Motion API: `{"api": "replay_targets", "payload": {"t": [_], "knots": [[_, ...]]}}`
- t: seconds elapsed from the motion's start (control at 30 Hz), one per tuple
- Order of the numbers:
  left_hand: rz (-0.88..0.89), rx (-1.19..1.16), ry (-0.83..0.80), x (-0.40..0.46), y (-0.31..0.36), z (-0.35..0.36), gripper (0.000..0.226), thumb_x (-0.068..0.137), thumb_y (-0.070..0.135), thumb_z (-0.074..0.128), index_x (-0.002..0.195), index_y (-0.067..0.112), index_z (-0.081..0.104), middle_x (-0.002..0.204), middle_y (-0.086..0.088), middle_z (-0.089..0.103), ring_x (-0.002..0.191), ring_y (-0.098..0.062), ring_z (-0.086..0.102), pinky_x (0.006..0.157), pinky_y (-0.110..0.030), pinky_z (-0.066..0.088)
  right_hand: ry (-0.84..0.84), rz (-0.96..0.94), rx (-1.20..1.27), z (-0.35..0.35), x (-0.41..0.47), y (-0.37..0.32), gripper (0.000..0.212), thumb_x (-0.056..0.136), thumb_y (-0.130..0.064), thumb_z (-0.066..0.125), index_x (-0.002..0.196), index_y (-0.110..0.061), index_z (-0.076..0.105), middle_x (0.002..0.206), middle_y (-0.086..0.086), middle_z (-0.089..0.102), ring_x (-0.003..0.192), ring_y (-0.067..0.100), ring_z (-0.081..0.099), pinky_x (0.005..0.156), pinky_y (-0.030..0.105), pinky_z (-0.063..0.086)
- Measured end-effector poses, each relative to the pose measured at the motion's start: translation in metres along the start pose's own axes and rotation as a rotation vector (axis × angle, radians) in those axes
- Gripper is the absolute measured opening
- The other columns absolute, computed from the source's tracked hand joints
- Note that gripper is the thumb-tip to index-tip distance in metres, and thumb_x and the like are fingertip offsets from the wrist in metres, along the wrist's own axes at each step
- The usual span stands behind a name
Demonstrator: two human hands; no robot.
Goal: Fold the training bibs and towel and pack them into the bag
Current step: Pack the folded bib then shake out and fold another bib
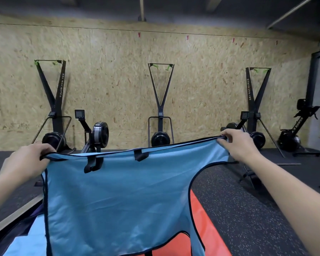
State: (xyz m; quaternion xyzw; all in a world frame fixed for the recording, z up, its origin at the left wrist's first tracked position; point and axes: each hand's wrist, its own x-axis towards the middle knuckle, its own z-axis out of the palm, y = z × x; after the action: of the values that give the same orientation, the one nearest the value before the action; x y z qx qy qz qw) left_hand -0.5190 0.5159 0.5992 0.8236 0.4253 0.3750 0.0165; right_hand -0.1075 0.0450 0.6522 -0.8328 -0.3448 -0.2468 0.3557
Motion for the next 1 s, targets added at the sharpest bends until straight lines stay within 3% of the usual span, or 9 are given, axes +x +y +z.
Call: {"api": "replay_targets", "payload": {"t": [0.1,0.2,0.37,0.5,0.6,0.67,0.73,0.83,1.0], "knots": [[0.005,-0.040,-0.027,-0.013,0.027,-0.010,0.038,0.076,0.010,0.073,0.077,0.047,0.063,0.084,0.014,0.070,0.073,-0.014,0.065,0.068,-0.038,0.057,-0.027,-0.067,0.063,0.000,0.001,-0.023,0.012,0.091,-0.034,0.071,0.097,-0.024,0.071,0.076,-0.013,0.060,0.070,0.006,0.052,0.061,0.025,0.038],[0.067,-0.080,-0.075,-0.026,0.076,-0.023,0.031,0.080,0.013,0.077,0.079,0.040,0.064,0.080,0.016,0.069,0.074,-0.008,0.063,0.066,-0.034,0.056,-0.139,-0.071,0.162,0.003,0.001,-0.054,0.012,0.089,-0.033,0.073,0.099,-0.026,0.070,0.086,-0.008,0.066,0.076,0.008,0.059,0.064,0.022,0.045],[0.245,-0.208,-0.042,-0.031,0.139,-0.017,0.021,0.081,0.026,0.077,0.082,0.043,0.065,0.077,0.022,0.069,0.076,-0.003,0.066,0.074,-0.036,0.058,-0.419,0.158,0.692,0.016,-0.004,-0.100,0.014,0.092,-0.009,0.069,0.106,-0.011,0.070,0.092,0.007,0.071,0.066,0.013,0.065,0.054,0.022,0.053],[0.463,-0.397,-0.068,-0.056,0.214,-0.028,0.006,0.087,0.032,0.075,0.088,0.033,0.069,0.074,0.018,0.067,0.070,0.005,0.060,0.065,-0.018,0.045,-0.500,0.276,0.956,0.031,-0.007,-0.129,0.016,0.094,-0.004,0.066,0.109,-0.005,0.071,0.108,0.021,0.072,0.079,0.024,0.072,0.062,0.029,0.062],[0.575,-0.516,-0.102,-0.072,0.262,-0.036,0.024,0.084,0.058,0.068,0.094,0.036,0.068,0.081,0.017,0.069,0.077,0.004,0.062,0.064,-0.013,0.046,-0.518,0.310,1.145,0.034,-0.006,-0.151,0.021,0.094,-0.003,0.066,0.114,-0.002,0.070,0.113,0.020,0.072,0.087,0.026,0.074,0.068,0.028,0.062],[0.575,-0.572,-0.116,-0.069,0.279,-0.038,0.035,0.079,0.063,0.071,0.100,0.036,0.067,0.086,0.016,0.069,0.080,0.000,0.064,0.067,-0.014,0.049,-0.527,0.287,1.228,0.030,-0.003,-0.164,0.025,0.092,-0.001,0.067,0.117,0.000,0.068,0.112,0.020,0.073,0.088,0.024,0.075,0.071,0.028,0.062],[0.559,-0.590,-0.093,-0.060,0.289,-0.041,0.029,0.081,0.048,0.077,0.102,0.031,0.066,0.087,0.012,0.068,0.077,-0.003,0.063,0.066,-0.018,0.049,-0.526,0.239,1.267,0.023,0.000,-0.174,0.029,0.090,0.002,0.068,0.119,0.001,0.066,0.112,0.020,0.072,0.094,0.024,0.074,0.078,0.030,0.062],[0.504,-0.614,-0.051,-0.042,0.295,-0.046,0.010,0.088,0.018,0.069,0.093,0.027,0.068,0.082,0.011,0.067,0.073,-0.004,0.062,0.066,-0.019,0.047,-0.508,0.148,1.241,0.011,0.007,-0.179,0.033,0.085,0.006,0.072,0.118,0.001,0.068,0.115,0.018,0.071,0.097,0.023,0.072,0.082,0.029,0.061],[0.450,-0.656,-0.033,-0.035,0.300,-0.062,0.012,0.098,0.019,0.060,0.094,0.021,0.071,0.082,0.010,0.067,0.073,-0.004,0.060,0.057,-0.006,0.041,-0.245,-0.159,0.814,0.005,0.011,-0.176,0.015,0.086,-0.014,0.078,0.099,-0.006,0.074,0.078,-0.001,0.069,0.068,0.006,0.060,0.069,0.024,0.054]]}}
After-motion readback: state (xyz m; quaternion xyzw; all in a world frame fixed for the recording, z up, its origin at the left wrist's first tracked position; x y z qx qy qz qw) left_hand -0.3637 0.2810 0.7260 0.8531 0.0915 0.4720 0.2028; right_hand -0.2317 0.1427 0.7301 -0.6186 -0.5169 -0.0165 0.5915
